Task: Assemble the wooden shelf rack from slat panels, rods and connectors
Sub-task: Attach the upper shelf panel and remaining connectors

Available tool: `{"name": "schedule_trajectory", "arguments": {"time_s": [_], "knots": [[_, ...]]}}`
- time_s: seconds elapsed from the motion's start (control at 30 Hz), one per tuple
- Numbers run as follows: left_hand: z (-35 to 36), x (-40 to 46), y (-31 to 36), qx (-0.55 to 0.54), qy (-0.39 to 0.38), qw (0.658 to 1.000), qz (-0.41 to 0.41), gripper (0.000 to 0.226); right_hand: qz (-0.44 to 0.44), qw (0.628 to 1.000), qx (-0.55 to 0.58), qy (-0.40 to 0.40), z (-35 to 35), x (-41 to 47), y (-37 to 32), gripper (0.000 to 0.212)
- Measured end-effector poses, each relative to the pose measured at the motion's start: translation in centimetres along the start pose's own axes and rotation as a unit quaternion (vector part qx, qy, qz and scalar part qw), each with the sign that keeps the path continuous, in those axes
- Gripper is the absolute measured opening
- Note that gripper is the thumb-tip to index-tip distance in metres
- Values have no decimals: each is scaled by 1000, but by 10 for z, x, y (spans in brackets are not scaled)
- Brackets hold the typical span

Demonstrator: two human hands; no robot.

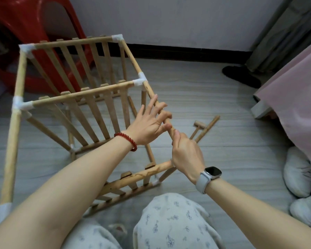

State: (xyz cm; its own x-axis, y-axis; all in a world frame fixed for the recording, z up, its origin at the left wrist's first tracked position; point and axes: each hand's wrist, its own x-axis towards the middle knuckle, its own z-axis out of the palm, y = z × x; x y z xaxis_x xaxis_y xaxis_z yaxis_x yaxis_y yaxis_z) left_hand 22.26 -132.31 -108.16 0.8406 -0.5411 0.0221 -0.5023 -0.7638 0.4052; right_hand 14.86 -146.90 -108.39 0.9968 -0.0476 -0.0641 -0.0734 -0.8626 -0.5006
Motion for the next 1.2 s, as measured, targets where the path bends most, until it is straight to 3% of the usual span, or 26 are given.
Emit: {"name": "schedule_trajectory", "arguments": {"time_s": [0.1,0.2,0.27,0.4,0.47,0.53,0.63,0.87,1.0,1.2], "knots": [[-3,-8,12,-48,-4,997,-57,63,10,1000,17,0,-1,-3,-2,48],[-8,-19,28,-155,-8,977,-144,67,-8,999,36,-5,-1,-2,1,43],[-17,-34,39,-161,-72,969,-174,61,-13,998,53,-8,-1,0,0,39],[-23,-81,58,-102,-225,960,-132,39,-29,991,127,-44,-12,-2,2,31],[-18,-98,62,-57,-203,969,-127,19,-75,985,153,-38,-20,-6,8,32],[-15,-101,65,-48,-152,979,-126,13,-94,979,177,-50,-23,-11,18,37],[-16,-89,67,-91,-158,970,-161,11,-14,957,244,-154,-24,-16,19,35],[-11,-70,78,-167,-211,935,-229,53,53,941,200,-268,-35,8,-1,41],[-8,-68,83,-230,-166,921,-266,53,126,910,309,-245,-27,18,-12,49],[-3,-69,89,-298,-119,876,-361,44,68,938,277,-197,-17,15,-3,49]]}}
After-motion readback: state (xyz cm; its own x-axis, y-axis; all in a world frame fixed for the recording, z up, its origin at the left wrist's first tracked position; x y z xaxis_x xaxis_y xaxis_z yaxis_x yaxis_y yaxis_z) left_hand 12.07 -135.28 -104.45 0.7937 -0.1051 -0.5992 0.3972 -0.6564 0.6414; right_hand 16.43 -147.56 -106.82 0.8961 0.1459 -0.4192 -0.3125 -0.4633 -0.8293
